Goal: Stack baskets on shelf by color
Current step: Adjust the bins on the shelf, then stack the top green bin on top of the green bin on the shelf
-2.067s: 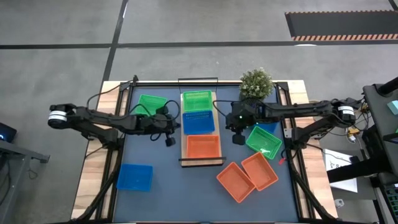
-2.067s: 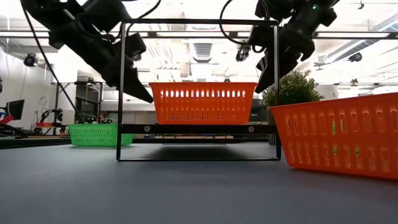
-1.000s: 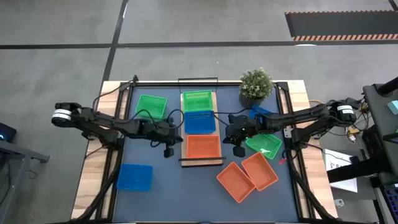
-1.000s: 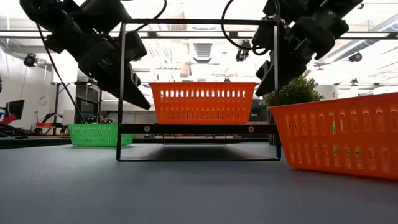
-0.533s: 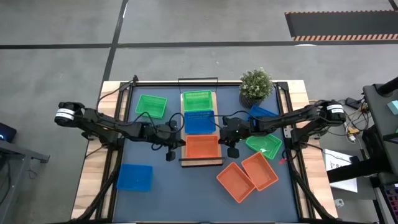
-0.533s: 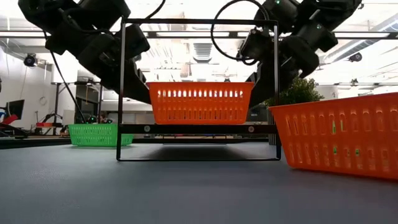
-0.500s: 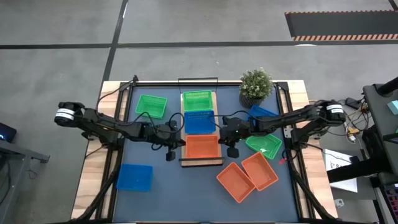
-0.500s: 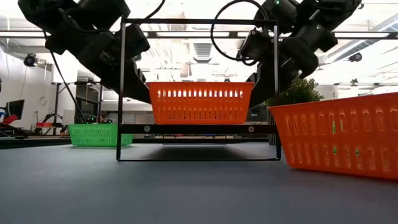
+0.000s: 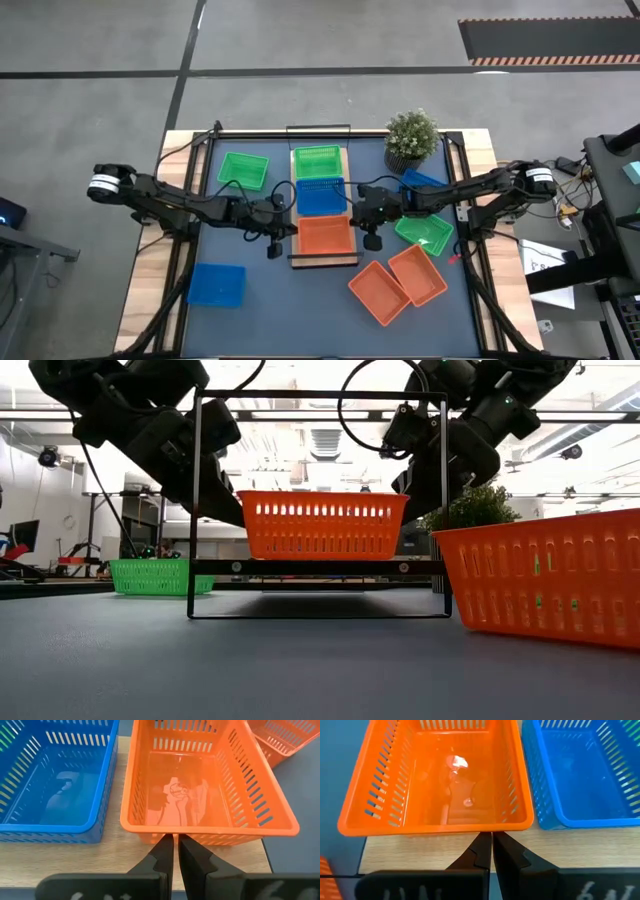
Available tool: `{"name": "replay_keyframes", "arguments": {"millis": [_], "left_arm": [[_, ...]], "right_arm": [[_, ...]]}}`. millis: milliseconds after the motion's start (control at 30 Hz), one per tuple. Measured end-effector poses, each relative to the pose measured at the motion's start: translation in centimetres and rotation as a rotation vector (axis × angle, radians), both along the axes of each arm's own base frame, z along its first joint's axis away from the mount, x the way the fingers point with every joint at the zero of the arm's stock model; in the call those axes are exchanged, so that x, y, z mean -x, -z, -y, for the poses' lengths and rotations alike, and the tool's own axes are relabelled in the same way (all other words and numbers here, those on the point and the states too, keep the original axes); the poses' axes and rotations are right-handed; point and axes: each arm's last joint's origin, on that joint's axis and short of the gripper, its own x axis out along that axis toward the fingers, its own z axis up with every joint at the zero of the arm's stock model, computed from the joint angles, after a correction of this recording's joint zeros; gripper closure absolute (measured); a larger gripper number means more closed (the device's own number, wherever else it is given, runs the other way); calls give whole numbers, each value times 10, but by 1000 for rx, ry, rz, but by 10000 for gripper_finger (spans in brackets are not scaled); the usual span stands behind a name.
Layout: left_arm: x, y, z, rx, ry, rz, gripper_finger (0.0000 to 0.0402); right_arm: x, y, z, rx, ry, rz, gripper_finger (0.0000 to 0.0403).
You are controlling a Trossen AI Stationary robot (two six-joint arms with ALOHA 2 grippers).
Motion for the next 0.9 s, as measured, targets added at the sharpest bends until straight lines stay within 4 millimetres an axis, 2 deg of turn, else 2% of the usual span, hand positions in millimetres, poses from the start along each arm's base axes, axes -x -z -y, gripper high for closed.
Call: {"name": "replay_keyframes", "arguments": {"millis": [367,700,900], "left_arm": [[0,0,0,-1,-1,4,391],[7,5,-1,-9,-3,-90,391],[26,-14,-3,-33,-22,-176,391]], "right_arm": [[2,-1,0,1,13,-13,394],[14,-16,0,2,35,-7,394],[31,-33,-2,-30,61,-19,394]]}}
